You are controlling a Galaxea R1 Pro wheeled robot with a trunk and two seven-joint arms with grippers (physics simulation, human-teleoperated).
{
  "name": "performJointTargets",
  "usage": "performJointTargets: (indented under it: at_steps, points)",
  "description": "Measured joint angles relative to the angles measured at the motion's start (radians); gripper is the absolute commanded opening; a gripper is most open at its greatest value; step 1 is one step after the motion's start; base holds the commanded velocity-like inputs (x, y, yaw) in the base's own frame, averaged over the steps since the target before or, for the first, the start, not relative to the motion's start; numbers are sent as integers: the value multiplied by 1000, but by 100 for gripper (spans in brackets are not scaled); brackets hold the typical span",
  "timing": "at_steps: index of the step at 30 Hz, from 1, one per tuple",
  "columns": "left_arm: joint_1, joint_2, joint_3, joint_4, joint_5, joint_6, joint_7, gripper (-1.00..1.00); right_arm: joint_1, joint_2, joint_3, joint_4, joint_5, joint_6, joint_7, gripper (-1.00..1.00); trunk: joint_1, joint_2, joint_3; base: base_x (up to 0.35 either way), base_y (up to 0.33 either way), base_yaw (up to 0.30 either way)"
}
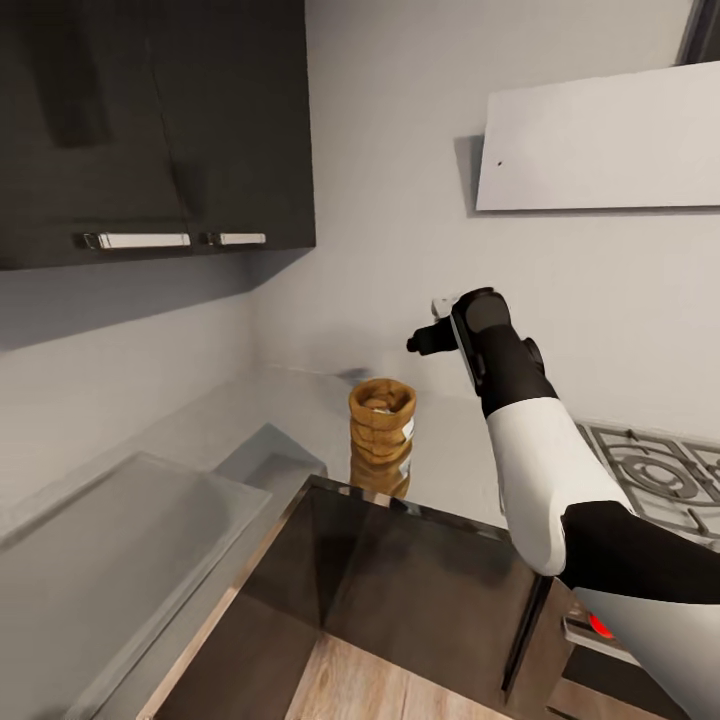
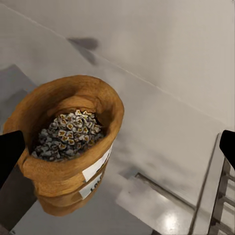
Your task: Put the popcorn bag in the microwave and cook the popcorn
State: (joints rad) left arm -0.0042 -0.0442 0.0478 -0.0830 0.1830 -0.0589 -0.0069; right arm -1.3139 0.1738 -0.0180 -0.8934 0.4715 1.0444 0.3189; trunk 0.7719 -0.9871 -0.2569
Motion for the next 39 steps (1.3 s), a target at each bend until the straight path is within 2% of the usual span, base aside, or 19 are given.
performJointTargets:
  at_steps: [18, 27, 31, 33, 37, 39]
  points:
    - [0, 0, 0, 0, 0, 0, 0, 100, 9, 0, 0, 8, -3, 0, 0, 100, 0, 0, 0, 0, 0, 3]
    - [0, 0, 0, 0, 0, 0, 0, 100, 85, 0, -1, 30, 0, 0, -8, 100, 0, 0, 0, 0, 0, 0]
    - [0, 0, 0, 0, 0, 0, 0, 100, 119, 0, -4, 28, -1, 0, -63, 100, 0, 0, 0, 0, 0, 0]
    - [0, 0, 0, 0, 0, 0, 0, 100, 122, -1, -20, 25, -3, 0, -88, 100, 0, 0, 0, 0, 0, 0]
    - [0, 0, 0, 0, 0, 0, 0, 100, 124, -1, -85, 25, -4, 0, -101, 100, 0, 0, 0, 0, 0, 0]
    - [0, 0, 0, 0, 0, 0, 0, 100, 124, -1, -96, 26, -6, 0, -102, 100, 0, 0, 0, 0, 0, 0]
